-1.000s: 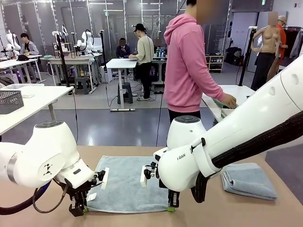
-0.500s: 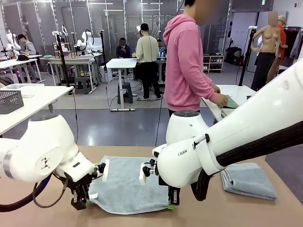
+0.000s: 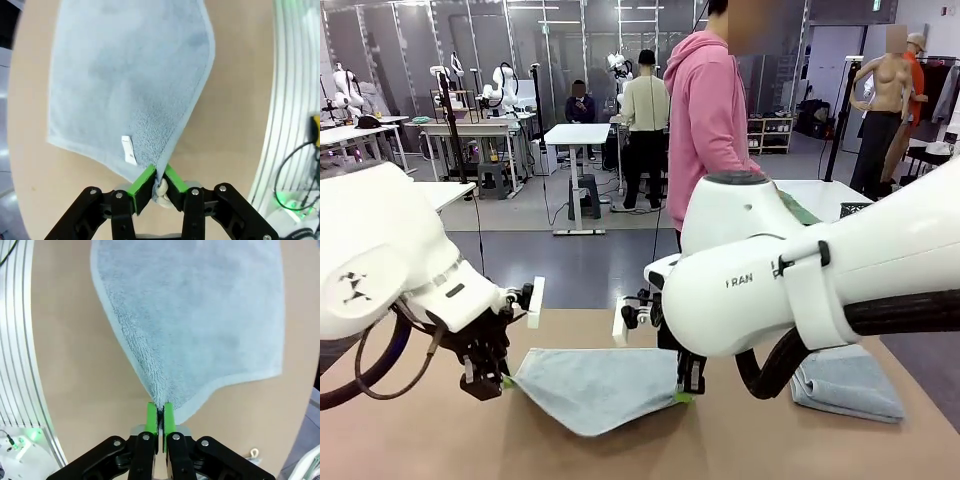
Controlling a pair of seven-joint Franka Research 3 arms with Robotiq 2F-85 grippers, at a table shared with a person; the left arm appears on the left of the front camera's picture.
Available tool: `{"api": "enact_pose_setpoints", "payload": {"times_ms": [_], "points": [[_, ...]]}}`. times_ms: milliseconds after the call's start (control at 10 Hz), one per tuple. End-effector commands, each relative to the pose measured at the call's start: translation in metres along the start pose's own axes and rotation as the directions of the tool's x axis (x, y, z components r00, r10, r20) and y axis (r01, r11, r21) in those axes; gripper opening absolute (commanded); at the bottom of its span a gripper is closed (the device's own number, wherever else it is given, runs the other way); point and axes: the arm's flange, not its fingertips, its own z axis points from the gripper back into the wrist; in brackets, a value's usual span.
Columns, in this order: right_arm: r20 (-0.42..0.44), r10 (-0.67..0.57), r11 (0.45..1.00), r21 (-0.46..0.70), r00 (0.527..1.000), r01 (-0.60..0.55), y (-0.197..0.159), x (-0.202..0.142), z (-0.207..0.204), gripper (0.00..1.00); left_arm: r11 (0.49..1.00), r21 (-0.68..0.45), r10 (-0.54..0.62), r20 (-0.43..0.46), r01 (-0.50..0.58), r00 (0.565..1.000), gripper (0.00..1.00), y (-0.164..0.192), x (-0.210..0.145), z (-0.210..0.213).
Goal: Fold the towels and place them in the basket.
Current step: When a person lays out a Towel with hook on the table, fold it in half twice.
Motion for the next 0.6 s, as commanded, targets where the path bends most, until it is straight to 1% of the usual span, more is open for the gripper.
{"api": "enact_pose_setpoints", "payload": {"times_ms": [0,200,400,500], "points": [[-0.004,-0.002,1.000,-0.016,1.000,0.002,-0.013,-0.005,0.009,0.00,0.999,0.033,-0.002,-0.019,0.003,1.000,0.00,-0.022,-0.020,0.003],[-0.015,0.003,1.000,0.020,1.000,-0.002,-0.042,0.006,0.010,0.00,1.000,0.014,0.005,-0.028,-0.005,1.000,0.00,0.015,-0.006,0.004],[-0.012,-0.025,0.996,0.080,1.000,0.026,-0.081,0.015,-0.003,0.00,1.000,-0.027,0.016,-0.036,-0.017,0.999,0.00,0.054,-0.002,-0.010],[-0.042,-0.029,0.995,0.097,0.999,0.033,-0.104,0.019,-0.013,0.00,0.998,-0.061,0.000,-0.027,-0.002,1.000,0.00,0.077,0.001,-0.020]]}}
